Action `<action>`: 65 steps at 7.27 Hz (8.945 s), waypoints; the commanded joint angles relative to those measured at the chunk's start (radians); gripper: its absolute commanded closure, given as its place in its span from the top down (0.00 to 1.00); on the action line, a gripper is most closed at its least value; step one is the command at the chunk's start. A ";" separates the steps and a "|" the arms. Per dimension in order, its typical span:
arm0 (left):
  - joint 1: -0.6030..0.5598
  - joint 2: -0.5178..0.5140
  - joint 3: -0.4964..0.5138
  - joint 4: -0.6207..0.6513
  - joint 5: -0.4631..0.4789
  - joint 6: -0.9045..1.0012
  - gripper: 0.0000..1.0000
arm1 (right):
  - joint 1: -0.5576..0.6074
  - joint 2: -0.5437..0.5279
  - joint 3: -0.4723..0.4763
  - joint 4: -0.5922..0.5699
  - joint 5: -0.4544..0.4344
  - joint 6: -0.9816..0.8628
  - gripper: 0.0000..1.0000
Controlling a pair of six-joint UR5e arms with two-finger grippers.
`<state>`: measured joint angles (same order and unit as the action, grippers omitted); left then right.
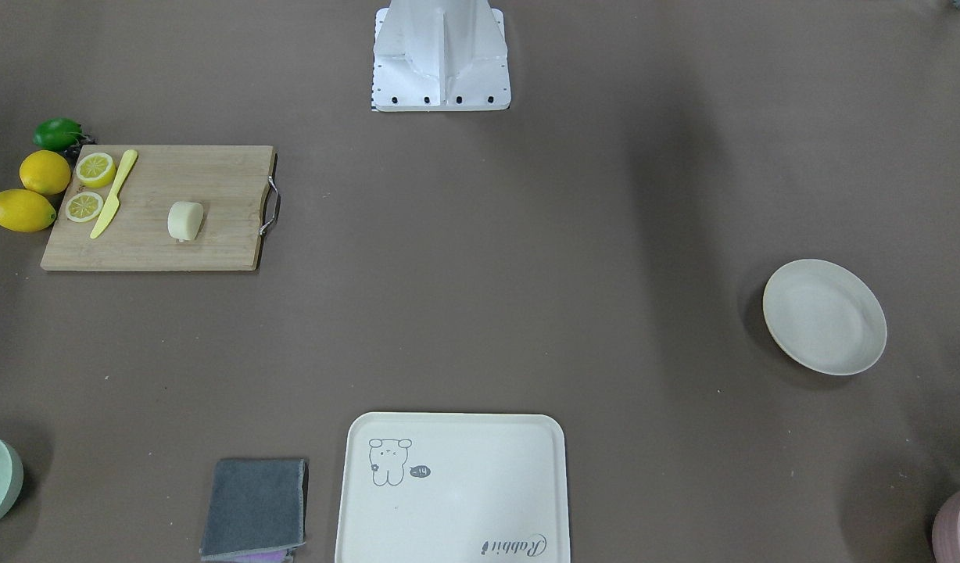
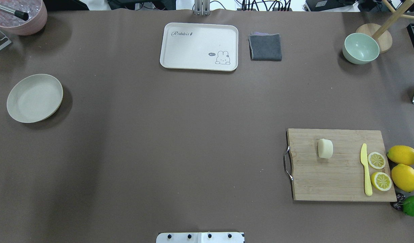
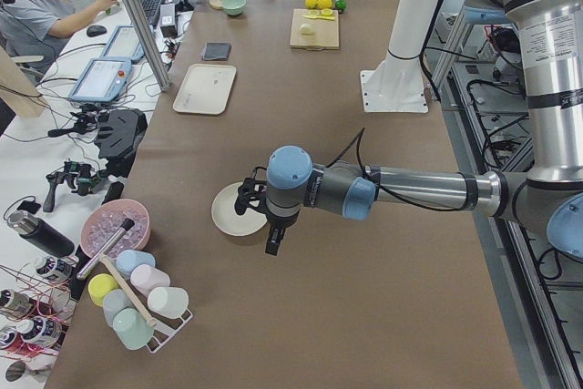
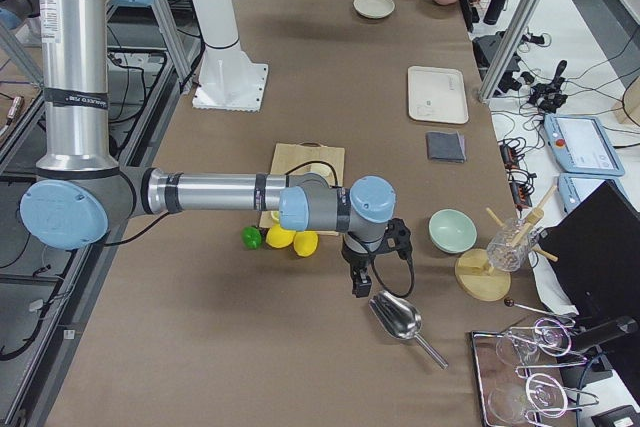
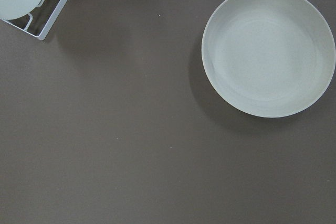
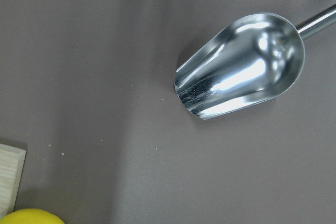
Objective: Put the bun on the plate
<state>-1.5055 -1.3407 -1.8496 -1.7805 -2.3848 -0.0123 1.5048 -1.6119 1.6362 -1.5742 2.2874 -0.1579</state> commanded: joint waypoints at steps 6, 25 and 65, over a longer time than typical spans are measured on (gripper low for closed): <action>0.004 -0.002 0.017 -0.027 -0.002 -0.091 0.98 | 0.000 -0.003 0.008 -0.001 0.006 0.005 1.00; 0.370 -0.353 0.560 -0.424 0.161 -0.627 0.51 | -0.025 0.001 0.008 0.000 0.084 0.054 1.00; 0.938 -0.506 -0.076 -0.180 0.484 -1.447 0.98 | -0.877 0.504 0.186 0.131 -0.319 1.272 0.32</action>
<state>-0.5433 -1.9694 -1.8507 -1.9568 -1.8973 -1.5293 0.6653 -1.2011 1.8463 -1.4110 2.0064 1.1136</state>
